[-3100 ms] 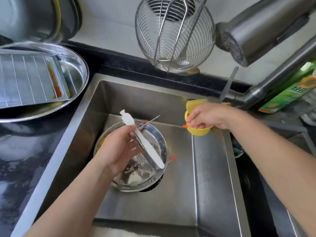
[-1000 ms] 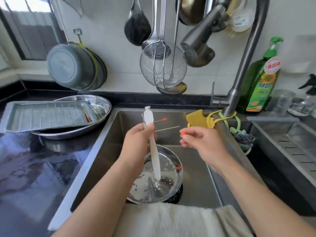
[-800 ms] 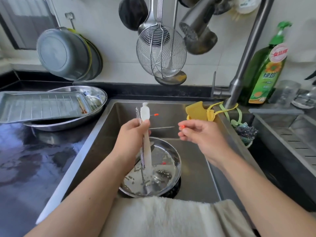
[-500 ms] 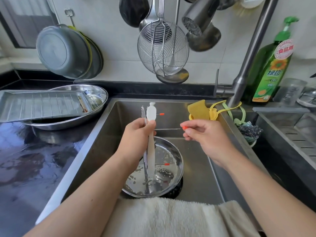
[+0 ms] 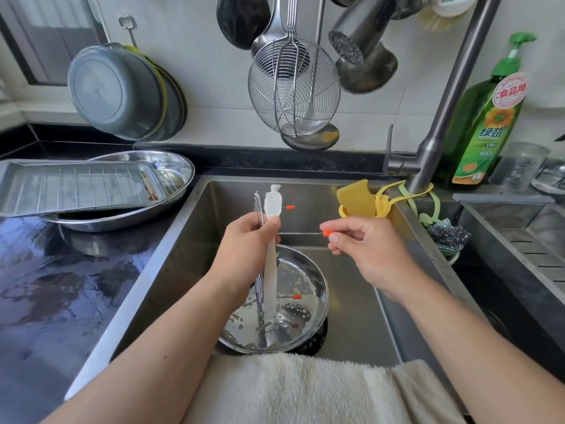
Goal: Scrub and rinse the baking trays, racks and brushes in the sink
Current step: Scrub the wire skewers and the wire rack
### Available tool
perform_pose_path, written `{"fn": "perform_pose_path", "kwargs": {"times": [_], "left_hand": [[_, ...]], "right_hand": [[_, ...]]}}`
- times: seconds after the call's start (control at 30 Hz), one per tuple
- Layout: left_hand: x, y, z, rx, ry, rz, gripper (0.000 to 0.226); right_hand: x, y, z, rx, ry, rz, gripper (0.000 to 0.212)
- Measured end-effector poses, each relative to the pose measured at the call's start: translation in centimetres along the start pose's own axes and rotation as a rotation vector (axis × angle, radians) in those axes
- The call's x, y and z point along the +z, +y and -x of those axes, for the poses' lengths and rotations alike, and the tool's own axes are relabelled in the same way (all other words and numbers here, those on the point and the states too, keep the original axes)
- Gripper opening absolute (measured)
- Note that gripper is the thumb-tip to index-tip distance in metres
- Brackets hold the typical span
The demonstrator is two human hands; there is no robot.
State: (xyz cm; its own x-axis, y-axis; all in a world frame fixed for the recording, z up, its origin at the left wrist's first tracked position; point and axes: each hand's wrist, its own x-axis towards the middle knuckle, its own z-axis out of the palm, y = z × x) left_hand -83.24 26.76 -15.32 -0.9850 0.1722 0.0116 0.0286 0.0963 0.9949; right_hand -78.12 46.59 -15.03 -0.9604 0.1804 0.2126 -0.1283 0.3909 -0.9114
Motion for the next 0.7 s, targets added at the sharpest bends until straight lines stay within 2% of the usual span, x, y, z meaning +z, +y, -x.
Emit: {"fn": "perform_pose_path", "kwargs": {"times": [0.3, 0.5, 0.6, 0.67, 0.7], "left_hand": [[0.4, -0.3, -0.1, 0.006, -0.027, -0.049, 0.039], [0.9, -0.4, 0.0, -0.022, 0.003, -0.023, 0.032], [1.0, -0.3, 0.0, -0.082, 0.009, 0.090, 0.027], [1.2, -0.1, 0.1, -0.140, 0.015, 0.233, 0.021], [1.3, 0.1, 0.2, -0.167, 0.015, 0.299, 0.019]], "right_hand": [[0.1, 0.5, -0.4, 0.012, -0.027, 0.084, 0.032], [0.3, 0.1, -0.4, 0.049, -0.048, 0.008, 0.024], [0.1, -0.2, -0.5, 0.127, 0.054, 0.080, 0.036], [0.0, -1.5, 0.1, 0.203, 0.171, 0.173, 0.026], [0.1, -2.2, 0.6, 0.223, 0.144, 0.176, 0.023]]}}
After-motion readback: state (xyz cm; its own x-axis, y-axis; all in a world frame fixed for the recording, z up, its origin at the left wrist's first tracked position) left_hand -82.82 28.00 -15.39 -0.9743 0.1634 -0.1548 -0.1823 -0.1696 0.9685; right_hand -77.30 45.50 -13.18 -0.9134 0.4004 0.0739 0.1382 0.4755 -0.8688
